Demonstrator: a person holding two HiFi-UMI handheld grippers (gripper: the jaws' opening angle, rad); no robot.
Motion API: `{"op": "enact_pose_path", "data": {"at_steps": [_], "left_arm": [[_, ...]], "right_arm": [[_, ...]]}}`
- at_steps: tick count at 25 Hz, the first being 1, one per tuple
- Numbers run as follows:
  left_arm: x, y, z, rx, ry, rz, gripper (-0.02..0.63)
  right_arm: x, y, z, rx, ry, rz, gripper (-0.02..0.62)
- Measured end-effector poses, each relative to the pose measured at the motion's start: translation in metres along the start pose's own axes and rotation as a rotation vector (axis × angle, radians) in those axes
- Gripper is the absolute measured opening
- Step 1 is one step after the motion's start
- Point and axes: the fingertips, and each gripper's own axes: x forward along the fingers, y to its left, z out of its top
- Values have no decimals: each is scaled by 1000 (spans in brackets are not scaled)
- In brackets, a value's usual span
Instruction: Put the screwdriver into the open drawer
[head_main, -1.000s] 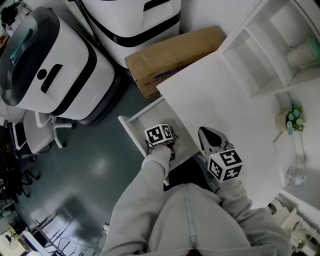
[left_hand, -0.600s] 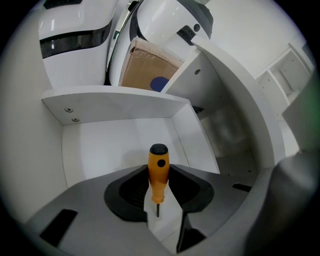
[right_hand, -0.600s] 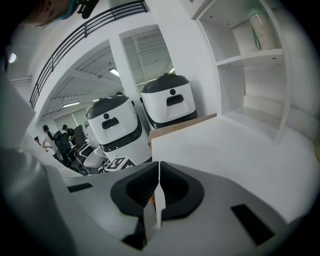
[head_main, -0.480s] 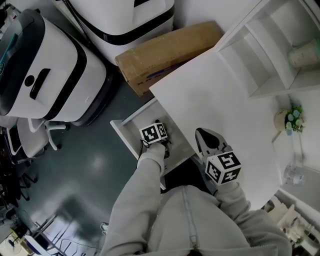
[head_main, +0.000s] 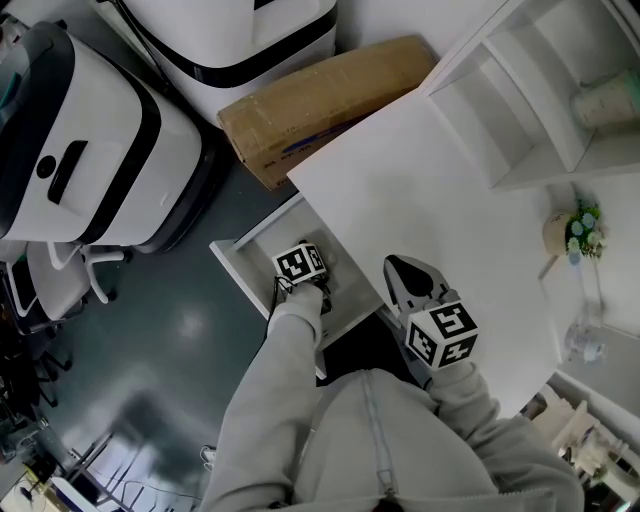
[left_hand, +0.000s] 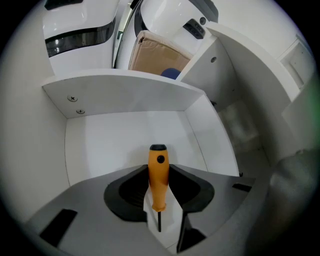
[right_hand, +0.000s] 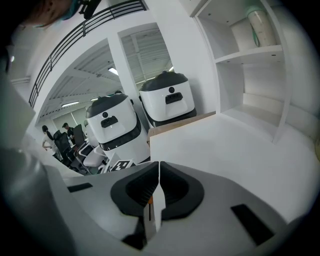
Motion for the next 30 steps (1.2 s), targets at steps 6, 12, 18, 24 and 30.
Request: {"op": "enact_pose_path", "data": {"at_steps": [6, 12, 18, 24, 30], "left_arm": [[9, 15, -14, 6, 57, 74, 137], [10, 14, -14, 20, 56, 72, 138], [9, 2, -13, 16, 53, -11, 138], [-1, -22, -2, -9, 0, -116, 192], [-15, -29, -4, -21, -13, -161, 268]], "right_arm": [[-5, 0, -5, -3, 6, -9, 34], [-9, -2, -9, -1, 6, -14, 34], [-11, -1, -12, 3, 5, -15, 34], [-13, -1, -12, 8, -5, -17, 34], [-16, 6, -8, 9, -35, -8, 34]]}}
